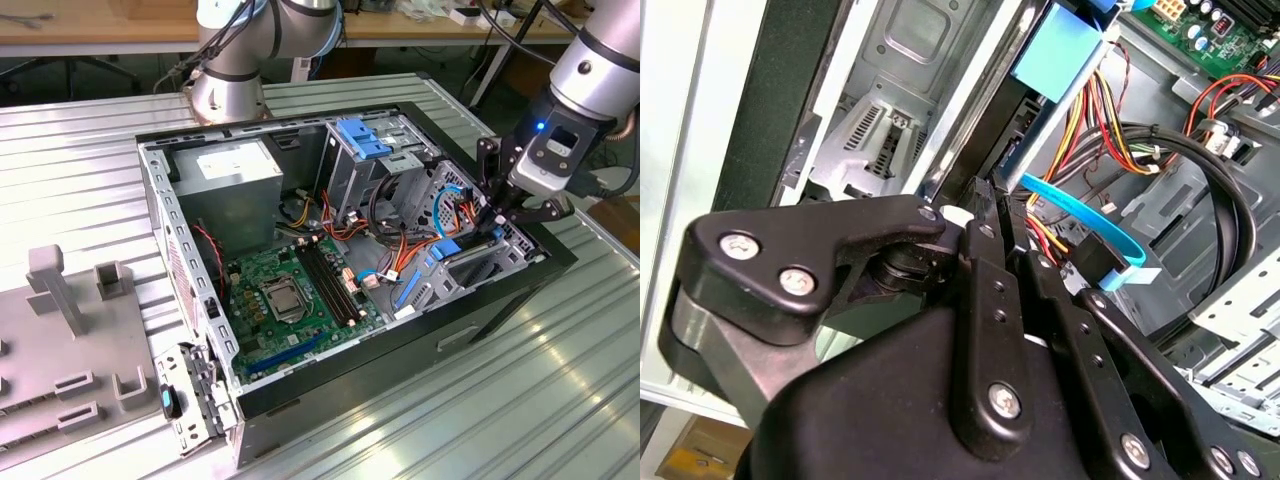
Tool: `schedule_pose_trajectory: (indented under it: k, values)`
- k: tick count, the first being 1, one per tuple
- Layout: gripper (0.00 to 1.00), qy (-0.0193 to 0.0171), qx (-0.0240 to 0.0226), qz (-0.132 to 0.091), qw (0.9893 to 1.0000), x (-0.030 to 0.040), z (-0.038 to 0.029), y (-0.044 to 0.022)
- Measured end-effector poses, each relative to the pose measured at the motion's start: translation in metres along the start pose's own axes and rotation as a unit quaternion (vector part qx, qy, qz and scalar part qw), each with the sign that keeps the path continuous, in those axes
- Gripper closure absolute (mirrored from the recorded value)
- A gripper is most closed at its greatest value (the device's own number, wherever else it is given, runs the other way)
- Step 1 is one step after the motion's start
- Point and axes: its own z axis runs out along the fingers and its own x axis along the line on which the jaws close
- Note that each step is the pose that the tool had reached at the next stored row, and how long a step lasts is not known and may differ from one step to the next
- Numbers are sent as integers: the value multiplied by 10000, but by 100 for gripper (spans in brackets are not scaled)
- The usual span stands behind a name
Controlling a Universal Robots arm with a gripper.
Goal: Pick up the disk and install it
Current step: 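Insert the first disk wire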
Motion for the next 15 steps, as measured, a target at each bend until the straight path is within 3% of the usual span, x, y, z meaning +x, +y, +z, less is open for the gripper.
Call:
schedule_pose_trajectory:
  k: [15]
  values:
    - [84,4,0,0,10000,-4,21,0]
